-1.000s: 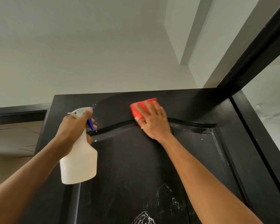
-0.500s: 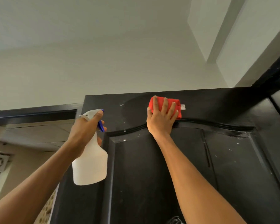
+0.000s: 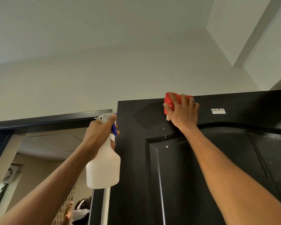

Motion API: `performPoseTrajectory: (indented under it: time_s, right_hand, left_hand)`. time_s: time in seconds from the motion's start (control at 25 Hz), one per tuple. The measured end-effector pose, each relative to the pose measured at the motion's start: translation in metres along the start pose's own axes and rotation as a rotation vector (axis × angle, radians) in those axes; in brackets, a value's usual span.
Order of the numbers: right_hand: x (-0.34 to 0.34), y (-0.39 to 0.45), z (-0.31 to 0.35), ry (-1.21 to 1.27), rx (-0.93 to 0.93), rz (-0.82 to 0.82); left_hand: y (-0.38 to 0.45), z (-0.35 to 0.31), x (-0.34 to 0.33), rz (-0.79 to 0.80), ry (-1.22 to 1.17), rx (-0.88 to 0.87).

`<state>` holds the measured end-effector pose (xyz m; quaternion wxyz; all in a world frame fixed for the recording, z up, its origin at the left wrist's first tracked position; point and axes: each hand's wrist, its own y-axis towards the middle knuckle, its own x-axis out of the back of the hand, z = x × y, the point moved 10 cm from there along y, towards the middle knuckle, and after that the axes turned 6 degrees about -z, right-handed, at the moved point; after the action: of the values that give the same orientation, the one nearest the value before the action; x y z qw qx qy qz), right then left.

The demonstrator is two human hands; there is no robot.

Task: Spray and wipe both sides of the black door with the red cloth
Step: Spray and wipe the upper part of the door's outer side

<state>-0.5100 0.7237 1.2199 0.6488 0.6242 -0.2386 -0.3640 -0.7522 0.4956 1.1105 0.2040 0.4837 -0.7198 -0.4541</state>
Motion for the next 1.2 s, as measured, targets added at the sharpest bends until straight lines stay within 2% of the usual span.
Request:
performPoseTrajectory:
  time_s: [0.08,0.16,0.32,0.4,0.52,0.6,0.68,0.76,0.84,0.92,1.0,1.08,1.12,1.2]
  right_hand:
    - [-0.006,0.000,0.004,0.065,-0.203,0.005]
    - [-0.018,-0.002,0.053,0.140,-0.238,0.034]
    - [-0.042,0.000,0.193,0.129,0.107,0.136]
    - [-0.049,-0.013,0.235,0.092,0.298,0.174]
    - [-0.044,-0.053,0.242,0.120,0.525,0.207]
    - [-0.034,-0.082,0.216,0.163,0.610,0.202]
    - [-0.028,-0.099,0.172,0.169,0.620,0.164]
    - [-0.015,-0.097,0.109,0.157,0.492,0.084]
    - [-0.001,-0.087,0.038,0.099,0.275,0.045]
    - [0.009,-0.084,-0.034,0.038,-0.034,0.034]
    - [0.016,-0.093,-0.076,0.035,-0.346,-0.002]
    - [0.016,-0.103,-0.069,0.048,-0.500,-0.044]
    - [0.012,-0.102,-0.050,0.067,-0.499,-0.053]
    - [0.003,-0.098,-0.002,0.104,-0.379,-0.062]
  left_hand:
    - [0.009,0.007,0.012,-0.003,0.004,-0.003]
    - [0.015,0.015,0.021,0.001,-0.017,-0.004]
    - [0.023,0.025,0.028,0.017,-0.033,-0.009]
    - [0.025,0.028,0.026,0.025,-0.029,-0.012]
    - [0.022,0.035,0.018,0.040,-0.025,-0.004]
    - [0.013,0.038,0.006,0.082,-0.032,0.014]
    - [0.001,0.037,-0.005,0.115,-0.045,0.020]
    - [-0.009,0.034,-0.015,0.139,-0.081,0.029]
    - [-0.016,0.031,-0.020,0.153,-0.088,0.027]
    - [-0.021,0.030,-0.022,0.148,-0.097,0.026]
    - [-0.024,0.033,-0.020,0.134,-0.092,0.022]
    - [-0.025,0.035,-0.019,0.135,-0.073,0.022]
    - [-0.023,0.035,-0.016,0.133,-0.064,0.022]
    - [-0.020,0.035,-0.009,0.107,-0.040,0.011]
